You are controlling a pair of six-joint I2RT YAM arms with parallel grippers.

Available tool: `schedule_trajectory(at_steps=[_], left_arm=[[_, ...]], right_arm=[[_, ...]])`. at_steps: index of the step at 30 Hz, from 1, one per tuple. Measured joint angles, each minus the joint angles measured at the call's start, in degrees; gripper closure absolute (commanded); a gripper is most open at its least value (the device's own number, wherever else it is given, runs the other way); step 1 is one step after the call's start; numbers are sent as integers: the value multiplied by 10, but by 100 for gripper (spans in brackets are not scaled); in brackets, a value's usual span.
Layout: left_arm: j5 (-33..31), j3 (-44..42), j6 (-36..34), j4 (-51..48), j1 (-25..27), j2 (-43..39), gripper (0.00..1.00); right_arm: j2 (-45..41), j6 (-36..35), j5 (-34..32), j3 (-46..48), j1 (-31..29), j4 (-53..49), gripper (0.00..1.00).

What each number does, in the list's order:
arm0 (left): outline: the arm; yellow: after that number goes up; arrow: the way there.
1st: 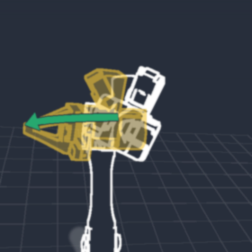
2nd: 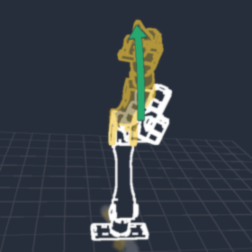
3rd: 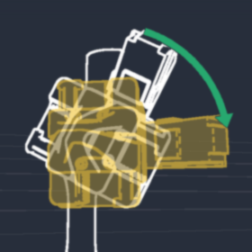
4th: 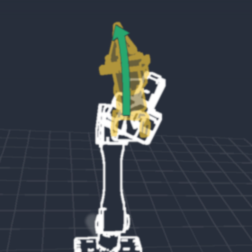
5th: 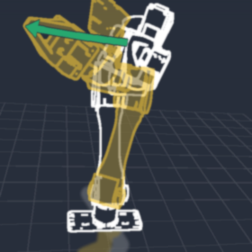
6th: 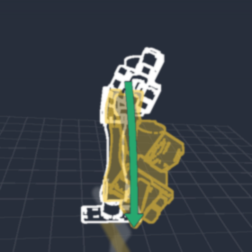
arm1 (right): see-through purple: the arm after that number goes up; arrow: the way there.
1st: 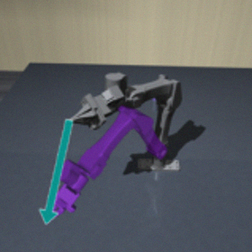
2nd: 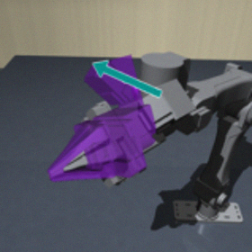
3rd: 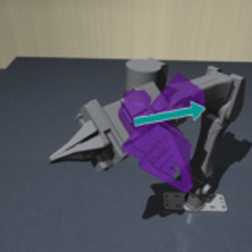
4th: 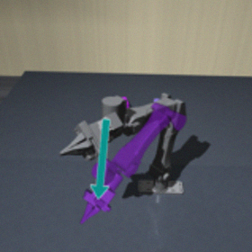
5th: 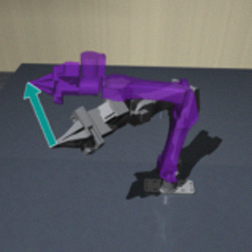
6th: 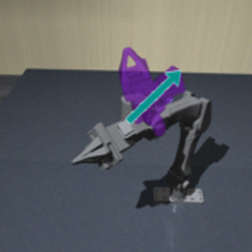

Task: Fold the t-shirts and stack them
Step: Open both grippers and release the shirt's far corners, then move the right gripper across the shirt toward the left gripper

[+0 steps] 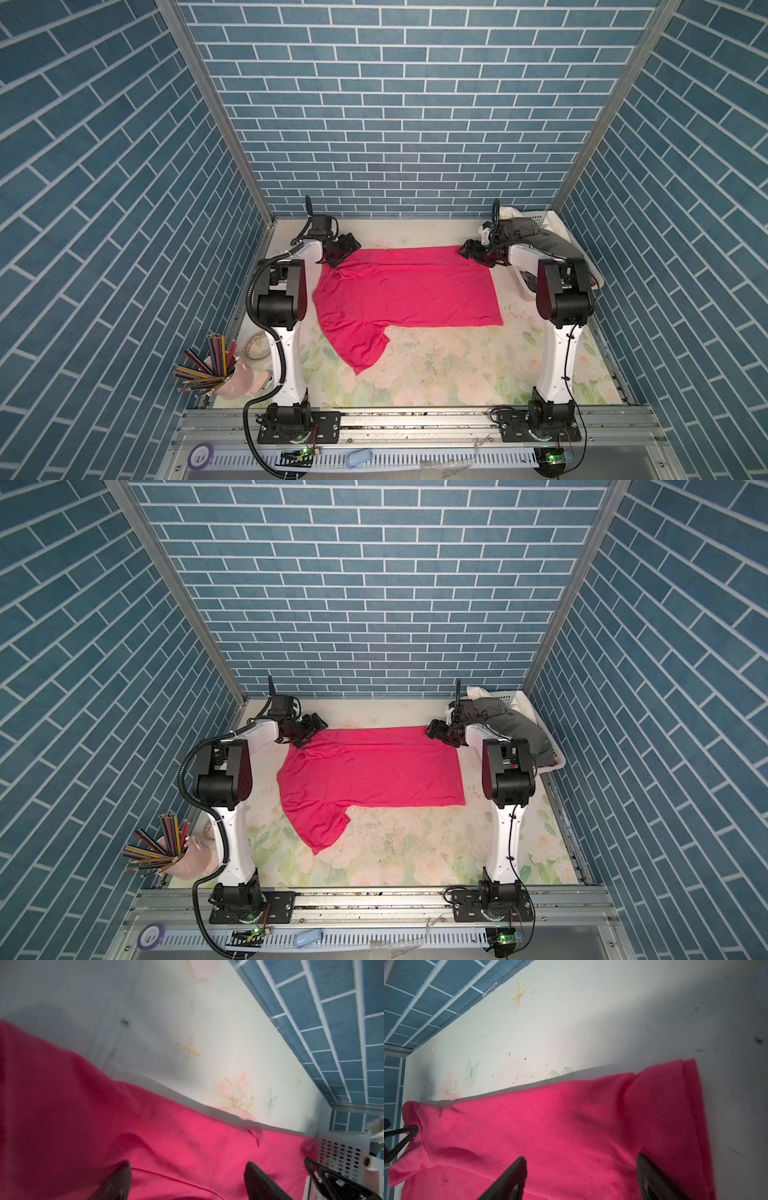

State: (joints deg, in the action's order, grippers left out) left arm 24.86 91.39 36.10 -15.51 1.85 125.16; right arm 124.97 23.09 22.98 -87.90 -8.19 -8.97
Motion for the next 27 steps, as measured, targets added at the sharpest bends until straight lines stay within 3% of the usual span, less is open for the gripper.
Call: schedule_trajectory(at_steps=[22, 27], left_arm=[[-46, 66, -46, -46, -42, 39, 13], [-54, 92, -55, -78, -42, 38, 13]], right_arm=[[-26, -15, -28, 40, -17, 15, 15], [-58, -19, -33, 52, -24, -9, 11]])
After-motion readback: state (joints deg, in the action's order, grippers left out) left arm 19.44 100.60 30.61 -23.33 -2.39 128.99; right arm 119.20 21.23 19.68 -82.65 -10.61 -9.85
